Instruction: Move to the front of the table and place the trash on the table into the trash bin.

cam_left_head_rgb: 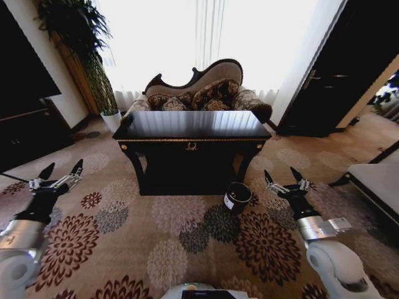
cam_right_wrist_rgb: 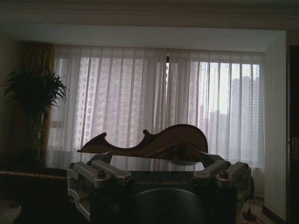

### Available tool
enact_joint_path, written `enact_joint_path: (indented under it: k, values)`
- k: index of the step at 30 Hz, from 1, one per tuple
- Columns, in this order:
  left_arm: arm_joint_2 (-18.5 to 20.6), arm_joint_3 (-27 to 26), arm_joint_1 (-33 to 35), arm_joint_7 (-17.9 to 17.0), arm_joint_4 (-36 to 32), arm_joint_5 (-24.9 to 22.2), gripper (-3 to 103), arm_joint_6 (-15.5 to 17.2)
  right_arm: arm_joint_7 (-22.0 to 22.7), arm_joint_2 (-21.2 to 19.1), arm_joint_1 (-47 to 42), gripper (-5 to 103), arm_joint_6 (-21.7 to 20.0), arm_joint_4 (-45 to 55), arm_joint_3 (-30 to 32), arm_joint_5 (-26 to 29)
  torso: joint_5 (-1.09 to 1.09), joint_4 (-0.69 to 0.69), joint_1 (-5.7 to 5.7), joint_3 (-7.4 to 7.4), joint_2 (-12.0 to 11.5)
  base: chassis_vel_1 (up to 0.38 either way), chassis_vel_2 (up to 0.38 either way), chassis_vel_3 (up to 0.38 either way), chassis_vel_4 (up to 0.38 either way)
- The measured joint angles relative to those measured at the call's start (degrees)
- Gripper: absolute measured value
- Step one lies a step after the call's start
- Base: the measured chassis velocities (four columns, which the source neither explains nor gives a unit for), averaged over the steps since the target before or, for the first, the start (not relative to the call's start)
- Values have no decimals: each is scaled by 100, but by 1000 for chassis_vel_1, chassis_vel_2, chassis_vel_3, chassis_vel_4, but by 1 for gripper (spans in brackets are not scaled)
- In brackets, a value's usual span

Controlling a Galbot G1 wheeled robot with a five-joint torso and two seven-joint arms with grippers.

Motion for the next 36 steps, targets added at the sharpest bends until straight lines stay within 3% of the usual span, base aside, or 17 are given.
enact_joint_path:
  k: [15,36]
  values:
    - [-1,42,-19,24,27,58,100,-2,-43,52,-8,100,61,-9,-13,-14,1,-1,-10,-4,5,188,-198,-206,201]
    - [12,9,13,31,4,47,100,-13,-122,16,-7,100,58,-42,-41,-7,0,0,-1,0,0,-8,6,7,-7]
